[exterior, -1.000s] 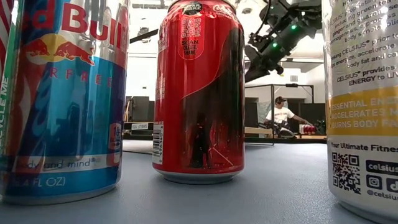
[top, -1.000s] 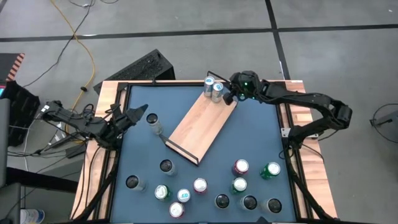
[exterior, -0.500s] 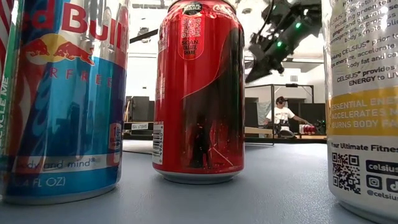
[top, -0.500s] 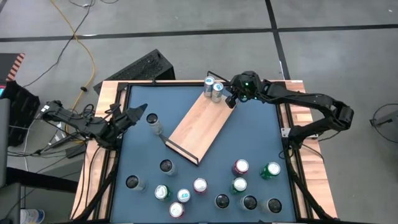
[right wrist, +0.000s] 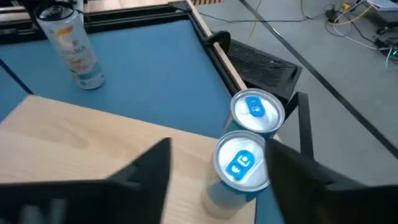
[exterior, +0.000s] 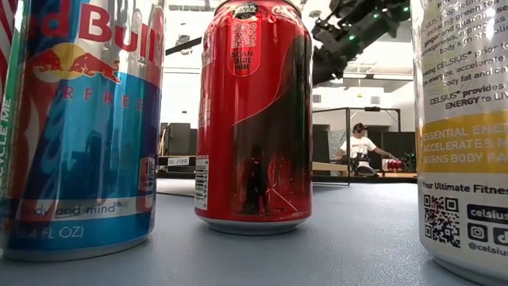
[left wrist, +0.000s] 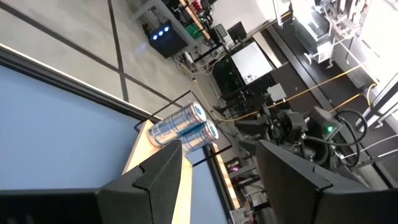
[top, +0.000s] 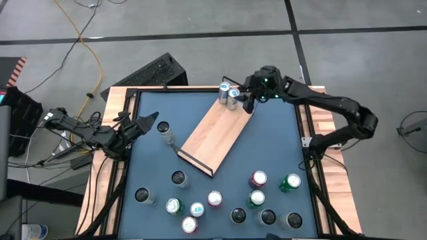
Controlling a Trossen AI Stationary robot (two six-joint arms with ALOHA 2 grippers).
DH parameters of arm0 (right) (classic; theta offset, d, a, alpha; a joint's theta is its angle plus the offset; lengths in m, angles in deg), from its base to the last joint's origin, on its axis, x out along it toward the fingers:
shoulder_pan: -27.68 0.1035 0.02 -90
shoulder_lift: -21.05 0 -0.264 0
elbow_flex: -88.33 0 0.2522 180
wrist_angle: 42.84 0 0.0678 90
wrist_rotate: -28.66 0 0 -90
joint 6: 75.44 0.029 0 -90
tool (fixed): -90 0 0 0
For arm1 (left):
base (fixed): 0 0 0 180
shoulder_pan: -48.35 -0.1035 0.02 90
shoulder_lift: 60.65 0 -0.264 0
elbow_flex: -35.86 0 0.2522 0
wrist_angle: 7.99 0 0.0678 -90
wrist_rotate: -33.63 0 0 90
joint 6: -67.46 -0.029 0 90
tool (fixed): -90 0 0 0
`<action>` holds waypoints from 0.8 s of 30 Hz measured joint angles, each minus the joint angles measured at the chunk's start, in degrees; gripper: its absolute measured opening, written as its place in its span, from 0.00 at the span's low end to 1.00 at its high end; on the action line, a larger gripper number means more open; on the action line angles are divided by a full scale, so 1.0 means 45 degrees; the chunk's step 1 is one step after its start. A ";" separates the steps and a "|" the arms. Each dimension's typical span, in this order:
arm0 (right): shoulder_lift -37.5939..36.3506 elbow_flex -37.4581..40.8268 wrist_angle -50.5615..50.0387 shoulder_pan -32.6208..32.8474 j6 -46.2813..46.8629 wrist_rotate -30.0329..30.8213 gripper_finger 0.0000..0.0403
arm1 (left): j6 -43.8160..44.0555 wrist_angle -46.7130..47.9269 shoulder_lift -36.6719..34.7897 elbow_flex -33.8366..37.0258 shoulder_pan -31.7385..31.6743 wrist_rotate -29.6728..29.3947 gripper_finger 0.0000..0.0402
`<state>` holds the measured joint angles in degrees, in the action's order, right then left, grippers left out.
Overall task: Place canned beverage on shelf
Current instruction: Put right blue soda can on the shelf aligned with the other blue soda can
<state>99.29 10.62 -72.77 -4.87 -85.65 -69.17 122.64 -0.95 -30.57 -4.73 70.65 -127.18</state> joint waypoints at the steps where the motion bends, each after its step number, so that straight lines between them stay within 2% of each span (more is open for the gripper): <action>1: 0.0152 -0.0075 -0.0004 0.0043 -0.0044 0.0016 0.68 | -0.0025 0.0000 0.0000 0.0000 -0.0002 0.0000 0.48; 4: 0.0601 -0.0195 -0.0095 0.0035 -0.0067 0.0469 0.80 | -0.0115 0.0030 0.0005 0.0000 -0.0003 0.0040 0.48; 7: 0.0911 -0.0327 -0.0038 0.0043 -0.0327 0.0707 0.85 | -0.0120 0.0088 0.0005 0.0000 -0.0003 0.0121 0.48; 24: 0.2459 -0.0603 0.0036 -0.0238 -0.0719 0.1107 0.82 | -0.0125 0.0296 0.0005 0.0000 -0.0005 0.0126 0.48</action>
<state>110.35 7.90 -72.60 -5.95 -88.88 -64.19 122.07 0.39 -30.55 -4.73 70.63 -126.61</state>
